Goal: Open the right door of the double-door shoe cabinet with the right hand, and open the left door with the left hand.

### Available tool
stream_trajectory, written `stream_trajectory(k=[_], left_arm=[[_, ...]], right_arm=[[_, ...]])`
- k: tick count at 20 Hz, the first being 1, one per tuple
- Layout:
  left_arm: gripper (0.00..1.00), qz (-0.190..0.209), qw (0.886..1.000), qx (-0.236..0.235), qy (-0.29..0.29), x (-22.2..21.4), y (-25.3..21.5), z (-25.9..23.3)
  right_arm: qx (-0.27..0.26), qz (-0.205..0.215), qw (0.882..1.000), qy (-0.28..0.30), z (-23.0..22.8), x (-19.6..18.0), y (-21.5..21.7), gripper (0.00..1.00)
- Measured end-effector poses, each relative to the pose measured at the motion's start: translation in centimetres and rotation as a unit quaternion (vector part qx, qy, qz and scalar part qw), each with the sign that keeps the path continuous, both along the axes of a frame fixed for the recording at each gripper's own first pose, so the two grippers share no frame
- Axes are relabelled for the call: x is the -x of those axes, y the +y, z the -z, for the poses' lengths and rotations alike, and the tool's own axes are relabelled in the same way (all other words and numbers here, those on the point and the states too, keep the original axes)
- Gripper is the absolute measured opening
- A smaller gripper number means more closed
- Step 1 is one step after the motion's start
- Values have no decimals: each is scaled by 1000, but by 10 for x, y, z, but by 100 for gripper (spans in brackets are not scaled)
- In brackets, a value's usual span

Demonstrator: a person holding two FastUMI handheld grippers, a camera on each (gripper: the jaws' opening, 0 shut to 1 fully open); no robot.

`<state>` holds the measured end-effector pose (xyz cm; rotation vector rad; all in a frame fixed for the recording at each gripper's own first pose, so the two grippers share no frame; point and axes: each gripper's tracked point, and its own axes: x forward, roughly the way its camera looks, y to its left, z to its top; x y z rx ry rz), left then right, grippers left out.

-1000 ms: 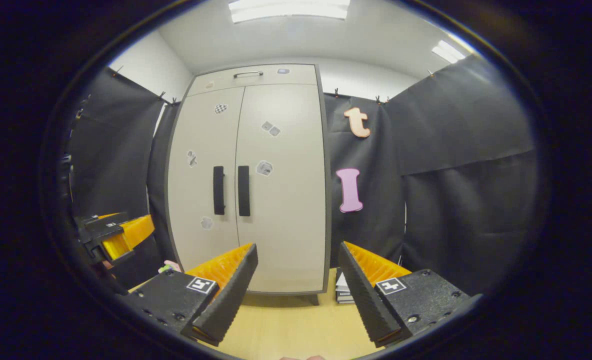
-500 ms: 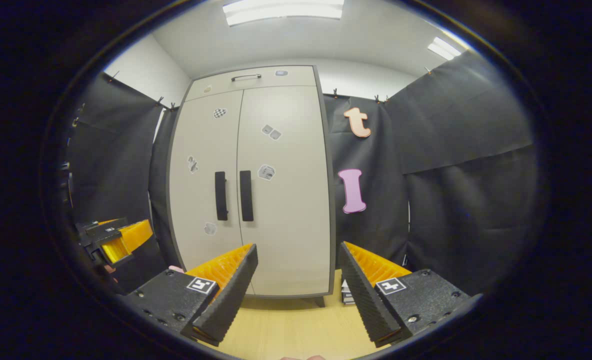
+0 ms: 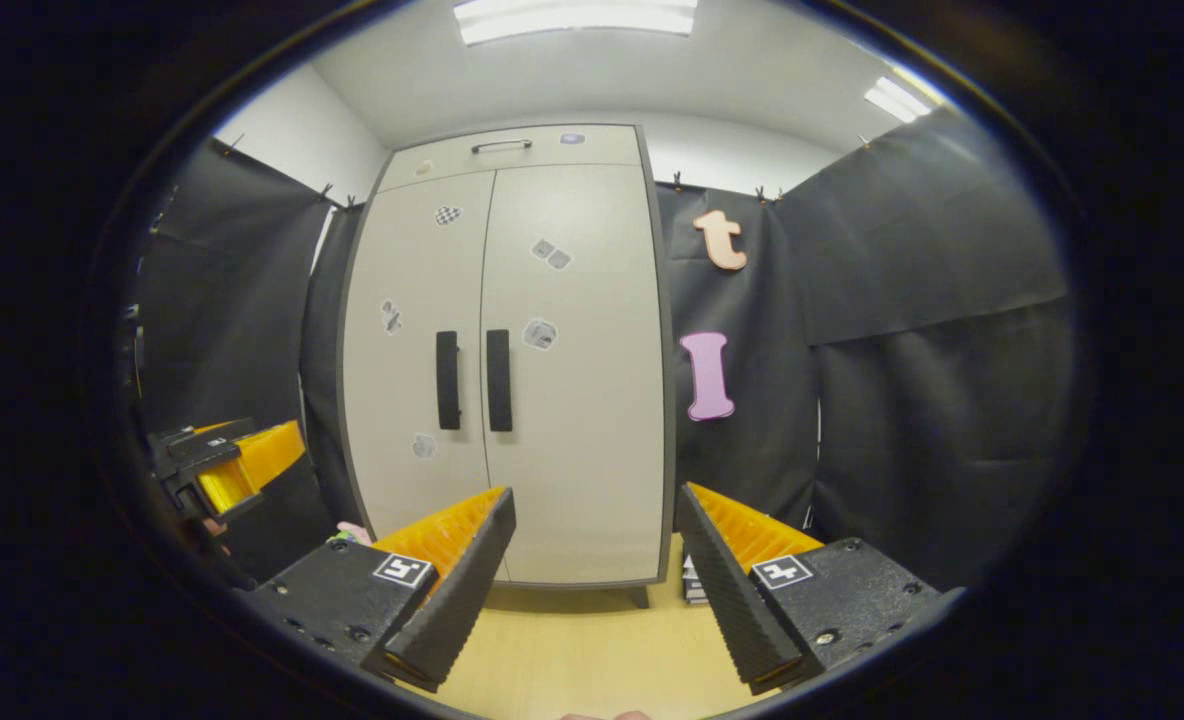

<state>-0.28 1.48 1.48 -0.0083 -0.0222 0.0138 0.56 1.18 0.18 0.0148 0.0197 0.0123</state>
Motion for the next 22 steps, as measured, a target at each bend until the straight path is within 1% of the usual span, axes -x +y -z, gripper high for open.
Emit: stream_trajectory(k=[5,9,14,17,19,22], left_arm=[[95,-3,1000,-2,-2,4,4,-2],[95,-9,1000,-11,7,10,9,1],[95,-12,1000,-24,13,23,17,6],[95,-16,999,-25,24,34,23,13],[95,-13,999,-26,30,40,26,18],[95,-21,999,-30,32,46,36,21]], right_arm=[[-2,-4,1000,-2,-3,-3,7,100],[6,-37,999,-1,-18,-33,33,100],[2,-85,996,4,-42,-94,78,100],[-4,-86,996,-3,-61,-142,94,100],[12,-76,997,0,-65,-177,101,100],[26,-68,997,15,-62,-219,114,100]])
